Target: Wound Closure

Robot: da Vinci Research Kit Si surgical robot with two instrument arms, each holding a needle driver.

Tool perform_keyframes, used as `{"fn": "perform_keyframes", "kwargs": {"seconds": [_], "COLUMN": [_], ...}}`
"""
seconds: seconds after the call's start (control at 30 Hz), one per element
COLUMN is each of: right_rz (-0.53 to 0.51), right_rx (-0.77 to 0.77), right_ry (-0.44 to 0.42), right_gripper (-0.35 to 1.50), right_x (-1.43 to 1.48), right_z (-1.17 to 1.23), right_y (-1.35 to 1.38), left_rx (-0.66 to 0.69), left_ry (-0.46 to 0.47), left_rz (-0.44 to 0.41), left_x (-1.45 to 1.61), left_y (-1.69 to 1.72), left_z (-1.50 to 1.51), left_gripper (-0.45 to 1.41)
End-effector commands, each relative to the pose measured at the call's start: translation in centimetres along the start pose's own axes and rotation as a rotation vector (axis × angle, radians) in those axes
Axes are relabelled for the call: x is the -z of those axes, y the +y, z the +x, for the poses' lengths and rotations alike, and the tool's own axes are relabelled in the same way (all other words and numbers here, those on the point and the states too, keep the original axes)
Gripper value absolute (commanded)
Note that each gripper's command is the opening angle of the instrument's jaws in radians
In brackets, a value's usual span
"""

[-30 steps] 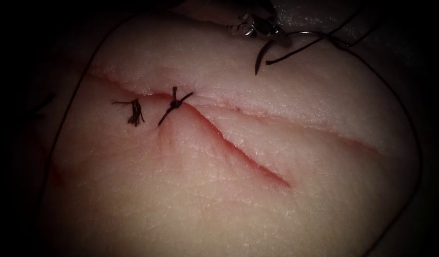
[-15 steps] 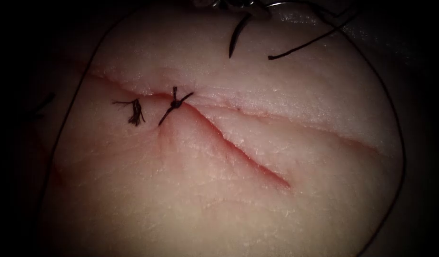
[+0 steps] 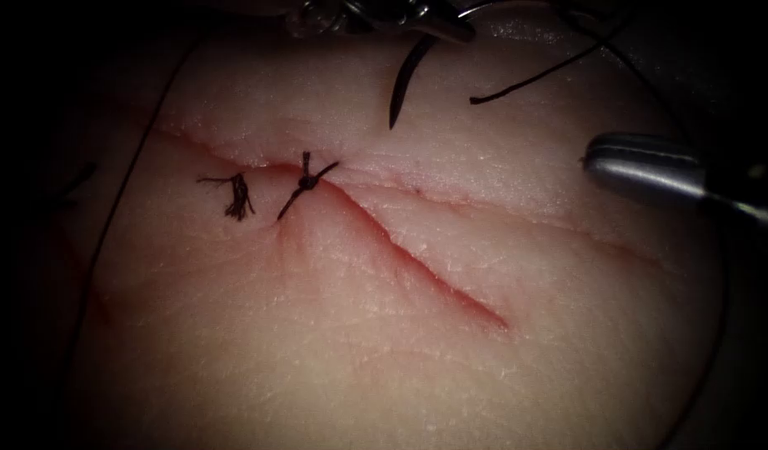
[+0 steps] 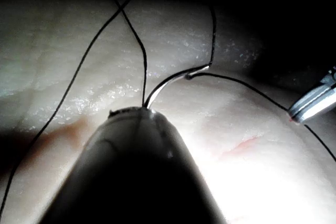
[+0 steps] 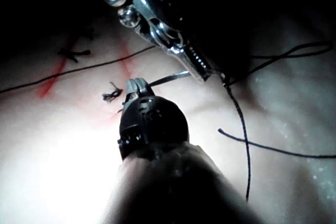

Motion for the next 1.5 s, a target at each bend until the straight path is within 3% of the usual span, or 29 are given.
{"fn": "perform_keyframes", "kwargs": {"seconds": [0.03,0.27,0.47,0.57,0.67,0.77,1.07,1.17,1.2,1.37,1.47,1.5], "right_rz": [-0.008,-0.057,-0.08,-0.105,-0.134,-0.161,-0.244,-0.288,-0.3,-0.125,-0.06,-0.048], "right_rx": [0.013,0.05,0.052,0.052,0.046,0.042,0.069,0.07,0.068,0.043,-0.025,-0.04], "right_ry": [-0.006,-0.082,-0.137,-0.139,-0.142,-0.145,-0.155,-0.165,-0.165,-0.089,-0.012,0.012], "right_gripper": [-0.35,-0.28,0.29,0.61,0.79,0.91,0.99,1.26,1.28,1.15,0.59,0.52], "right_x": [-0.18,-0.46,-0.5,-0.49,-0.48,-0.49,-0.5,-0.49,-0.5,-0.5,-0.5,-0.5], "right_z": [-0.03,-0.42,-0.74,-0.74,-0.68,-0.64,-0.62,-0.67,-0.69,-0.74,-0.68,-0.66], "right_y": [0.17,0.47,0.5,0.52,0.55,0.58,0.87,0.96,0.95,0.7,0.59,0.57], "left_rx": [0.008,0.032,0.029,0.026,0.023,0.026,0.016,0.026,0.032,0.059,0.057,0.056], "left_ry": [0.006,0.033,0.028,0.028,0.028,0.029,0.019,0.017,0.022,0.094,0.142,0.168], "left_rz": [-0.015,-0.051,-0.062,-0.062,-0.062,-0.063,-0.086,-0.09,-0.094,-0.137,-0.159,-0.175], "left_x": [-0.04,0.15,0.26,0.28,0.29,0.3,0.4,0.43,0.44,0.41,0.39,0.38], "left_y": [0.0,0.04,0.08,0.08,0.1,0.15,0.26,0.25,0.24,0.22,0.18,0.16], "left_z": [-0.01,-0.22,-0.34,-0.37,-0.41,-0.48,-0.64,-0.65,-0.65,-0.64,-0.61,-0.6], "left_gripper": [-0.45,-0.45,-0.45,-0.45,-0.45,-0.45,-0.45,-0.45,-0.45,-0.45,-0.45,-0.45]}}
